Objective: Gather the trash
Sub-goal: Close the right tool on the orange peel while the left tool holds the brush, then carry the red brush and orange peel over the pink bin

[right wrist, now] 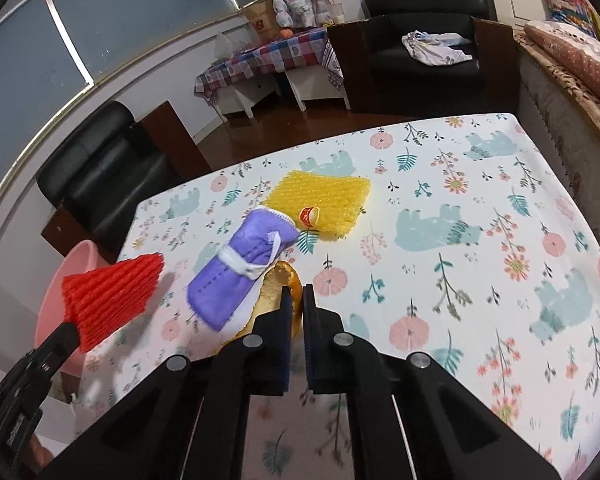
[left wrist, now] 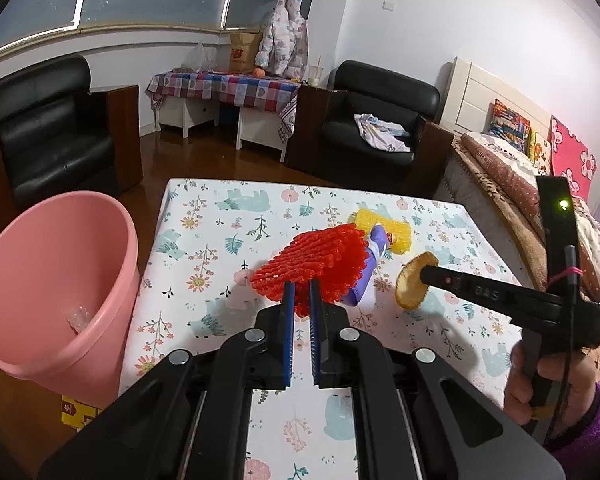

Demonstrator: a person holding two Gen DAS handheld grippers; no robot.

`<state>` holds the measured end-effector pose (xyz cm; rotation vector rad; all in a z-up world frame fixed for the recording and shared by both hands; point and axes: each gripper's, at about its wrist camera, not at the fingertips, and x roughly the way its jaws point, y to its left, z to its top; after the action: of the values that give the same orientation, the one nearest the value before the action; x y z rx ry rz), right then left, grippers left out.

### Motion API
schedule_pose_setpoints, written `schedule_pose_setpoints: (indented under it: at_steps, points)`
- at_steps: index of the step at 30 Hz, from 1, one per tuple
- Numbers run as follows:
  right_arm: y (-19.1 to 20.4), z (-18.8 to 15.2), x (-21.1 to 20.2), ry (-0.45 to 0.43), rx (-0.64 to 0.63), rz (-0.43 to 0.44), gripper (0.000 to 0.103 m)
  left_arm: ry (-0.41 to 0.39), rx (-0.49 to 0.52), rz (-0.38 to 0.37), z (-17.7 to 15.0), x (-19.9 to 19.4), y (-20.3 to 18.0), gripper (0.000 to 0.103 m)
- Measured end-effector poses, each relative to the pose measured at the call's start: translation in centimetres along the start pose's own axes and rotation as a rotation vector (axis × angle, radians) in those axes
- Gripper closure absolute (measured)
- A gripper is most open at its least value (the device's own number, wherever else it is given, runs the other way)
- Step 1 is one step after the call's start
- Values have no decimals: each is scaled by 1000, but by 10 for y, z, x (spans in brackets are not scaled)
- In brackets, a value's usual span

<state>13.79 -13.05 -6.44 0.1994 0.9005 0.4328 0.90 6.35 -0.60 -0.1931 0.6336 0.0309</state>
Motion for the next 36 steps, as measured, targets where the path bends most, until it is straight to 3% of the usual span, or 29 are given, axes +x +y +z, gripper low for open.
schedule_pose_setpoints:
  at_steps: [13,19,36]
  points:
    - [33,-28,-54,-26,-32,64,98,-50,12,-8,-6,-38,-2,97]
    - [53,-39,-69,-31,-70,73,98,-76,29,27,-11,-53,-3,97]
    - [85,-52,-70,-17,-128,90,98,-115,-15,74,-19,-74,18,97]
